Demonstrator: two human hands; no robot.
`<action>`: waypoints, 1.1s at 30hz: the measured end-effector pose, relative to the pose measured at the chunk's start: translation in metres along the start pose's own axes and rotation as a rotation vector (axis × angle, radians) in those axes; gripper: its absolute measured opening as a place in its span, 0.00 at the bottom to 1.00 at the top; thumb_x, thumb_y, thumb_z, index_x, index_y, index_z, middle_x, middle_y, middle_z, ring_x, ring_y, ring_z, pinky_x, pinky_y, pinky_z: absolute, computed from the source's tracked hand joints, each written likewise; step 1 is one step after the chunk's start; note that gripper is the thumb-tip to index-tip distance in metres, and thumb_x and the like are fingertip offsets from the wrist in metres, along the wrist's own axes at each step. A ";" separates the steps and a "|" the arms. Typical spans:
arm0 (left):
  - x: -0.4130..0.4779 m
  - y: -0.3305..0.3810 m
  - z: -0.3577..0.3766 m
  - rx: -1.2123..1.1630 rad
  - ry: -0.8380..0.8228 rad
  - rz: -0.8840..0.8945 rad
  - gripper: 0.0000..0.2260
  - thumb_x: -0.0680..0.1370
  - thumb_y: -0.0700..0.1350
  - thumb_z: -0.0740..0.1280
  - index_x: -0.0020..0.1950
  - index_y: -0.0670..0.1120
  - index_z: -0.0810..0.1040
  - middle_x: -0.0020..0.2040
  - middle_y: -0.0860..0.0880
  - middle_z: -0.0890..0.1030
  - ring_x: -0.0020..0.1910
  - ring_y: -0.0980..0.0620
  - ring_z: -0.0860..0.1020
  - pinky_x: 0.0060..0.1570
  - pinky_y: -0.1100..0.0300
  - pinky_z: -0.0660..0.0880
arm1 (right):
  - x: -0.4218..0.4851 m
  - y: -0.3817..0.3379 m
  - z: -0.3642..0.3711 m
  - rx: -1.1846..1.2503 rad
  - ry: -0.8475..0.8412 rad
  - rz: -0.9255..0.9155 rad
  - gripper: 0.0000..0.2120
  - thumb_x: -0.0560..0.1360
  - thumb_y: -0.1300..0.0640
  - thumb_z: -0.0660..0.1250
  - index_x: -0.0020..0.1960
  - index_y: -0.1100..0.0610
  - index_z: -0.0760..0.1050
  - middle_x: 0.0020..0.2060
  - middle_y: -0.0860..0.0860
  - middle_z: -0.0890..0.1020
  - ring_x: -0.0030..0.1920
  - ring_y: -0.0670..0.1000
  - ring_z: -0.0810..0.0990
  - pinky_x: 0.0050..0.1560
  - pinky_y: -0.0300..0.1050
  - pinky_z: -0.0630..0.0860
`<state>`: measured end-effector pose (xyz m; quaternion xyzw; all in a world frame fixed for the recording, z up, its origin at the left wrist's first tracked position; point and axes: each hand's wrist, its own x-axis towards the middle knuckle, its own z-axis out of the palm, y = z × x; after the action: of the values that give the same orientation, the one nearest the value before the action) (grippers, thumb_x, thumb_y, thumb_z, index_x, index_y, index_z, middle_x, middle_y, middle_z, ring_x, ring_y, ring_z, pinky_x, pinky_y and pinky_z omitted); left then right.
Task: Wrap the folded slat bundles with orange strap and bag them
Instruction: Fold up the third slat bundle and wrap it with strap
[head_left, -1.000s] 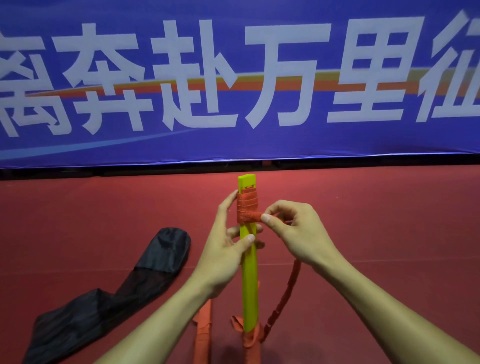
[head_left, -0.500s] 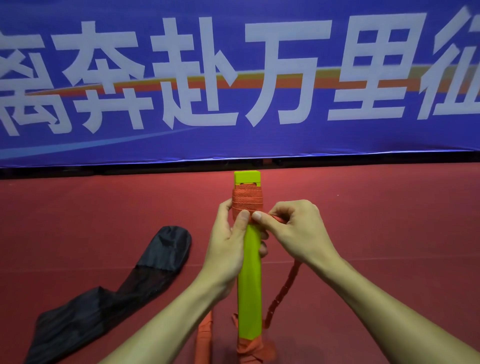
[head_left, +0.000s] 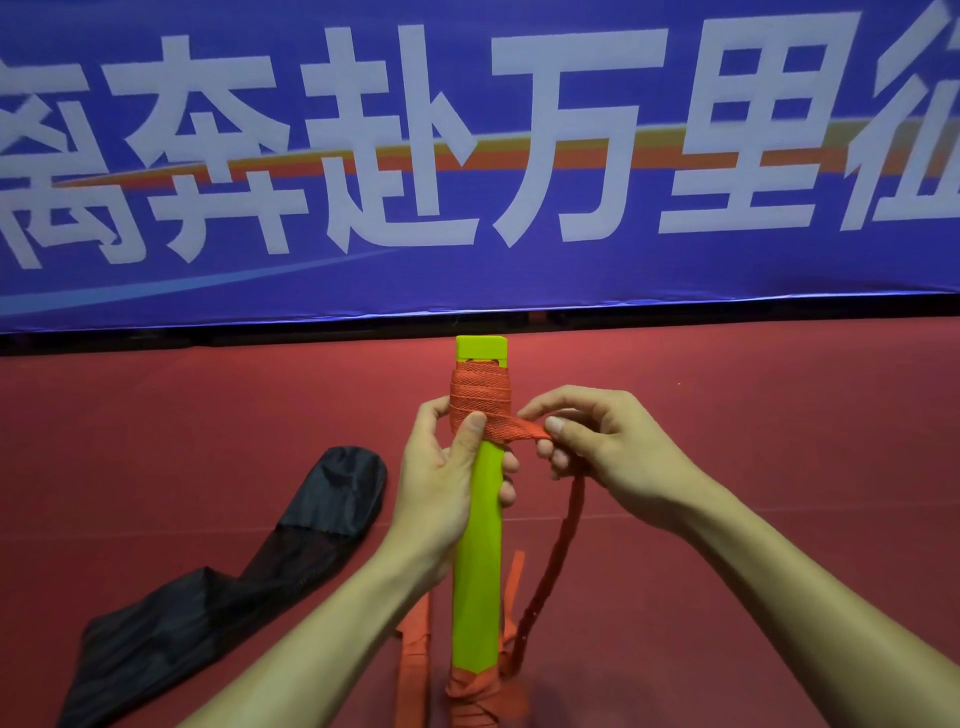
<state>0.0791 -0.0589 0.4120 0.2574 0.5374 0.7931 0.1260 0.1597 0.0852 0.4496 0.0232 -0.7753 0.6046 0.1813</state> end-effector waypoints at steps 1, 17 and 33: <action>0.000 0.000 0.000 0.001 0.003 -0.005 0.15 0.75 0.53 0.65 0.57 0.48 0.69 0.33 0.41 0.79 0.25 0.46 0.74 0.27 0.57 0.73 | 0.000 -0.001 0.001 0.025 -0.014 0.032 0.15 0.81 0.69 0.56 0.50 0.58 0.79 0.29 0.50 0.74 0.29 0.47 0.68 0.32 0.40 0.71; -0.001 0.001 0.003 -0.060 0.019 -0.047 0.16 0.73 0.52 0.67 0.55 0.48 0.68 0.31 0.40 0.78 0.22 0.47 0.72 0.26 0.57 0.72 | 0.005 -0.004 0.011 -0.580 0.273 -0.063 0.21 0.73 0.49 0.72 0.30 0.55 0.64 0.24 0.48 0.67 0.28 0.48 0.63 0.32 0.46 0.61; -0.007 0.004 0.007 0.040 -0.028 0.113 0.16 0.79 0.49 0.64 0.63 0.65 0.69 0.37 0.41 0.83 0.24 0.44 0.78 0.27 0.56 0.77 | 0.002 0.002 0.035 0.567 0.388 0.032 0.23 0.70 0.77 0.68 0.31 0.57 0.60 0.36 0.64 0.83 0.38 0.58 0.84 0.37 0.46 0.81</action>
<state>0.0892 -0.0578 0.4157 0.3011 0.5361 0.7843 0.0833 0.1484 0.0530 0.4416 -0.0550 -0.5275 0.7920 0.3023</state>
